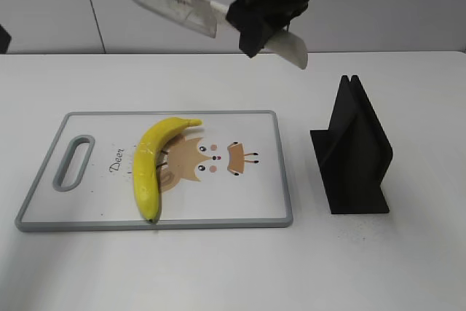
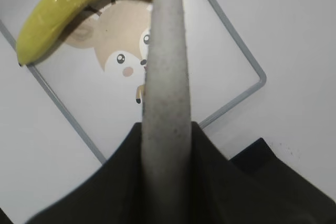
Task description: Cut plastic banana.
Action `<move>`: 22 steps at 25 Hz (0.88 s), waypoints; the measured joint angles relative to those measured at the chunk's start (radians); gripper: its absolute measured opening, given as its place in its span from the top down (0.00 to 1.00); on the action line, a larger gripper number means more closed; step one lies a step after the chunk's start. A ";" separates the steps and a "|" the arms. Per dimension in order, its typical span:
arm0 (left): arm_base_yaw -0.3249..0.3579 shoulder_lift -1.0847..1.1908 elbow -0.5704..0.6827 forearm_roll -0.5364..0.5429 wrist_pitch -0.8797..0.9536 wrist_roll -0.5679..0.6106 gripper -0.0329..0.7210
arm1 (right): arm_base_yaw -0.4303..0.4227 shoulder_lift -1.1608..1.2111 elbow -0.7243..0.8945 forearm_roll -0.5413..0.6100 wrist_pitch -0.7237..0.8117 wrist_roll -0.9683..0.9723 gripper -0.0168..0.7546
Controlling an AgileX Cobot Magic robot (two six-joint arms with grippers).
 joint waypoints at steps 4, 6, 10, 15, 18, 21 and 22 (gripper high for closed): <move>0.026 -0.064 0.003 0.063 0.049 -0.083 0.18 | -0.011 -0.098 0.023 -0.017 0.001 0.178 0.75; 0.025 -0.111 0.003 0.086 0.060 -0.109 0.19 | -0.030 -0.158 0.058 -0.017 0.002 0.242 0.75; 0.004 -0.211 0.003 0.112 0.080 -0.129 0.19 | -0.111 -0.273 0.185 -0.018 0.003 0.314 0.75; -0.012 -0.310 0.003 0.146 0.211 -0.144 0.19 | -0.202 -0.402 0.347 -0.029 0.007 0.364 0.75; -0.013 -0.348 0.003 0.205 0.337 -0.197 0.19 | -0.222 -0.459 0.436 -0.030 0.005 0.412 0.75; -0.013 -0.403 0.004 0.264 0.407 -0.255 0.19 | -0.224 -0.494 0.523 -0.053 -0.016 0.473 0.75; -0.013 -0.424 0.004 0.276 0.417 -0.265 0.19 | -0.224 -0.504 0.549 -0.057 -0.026 0.487 0.75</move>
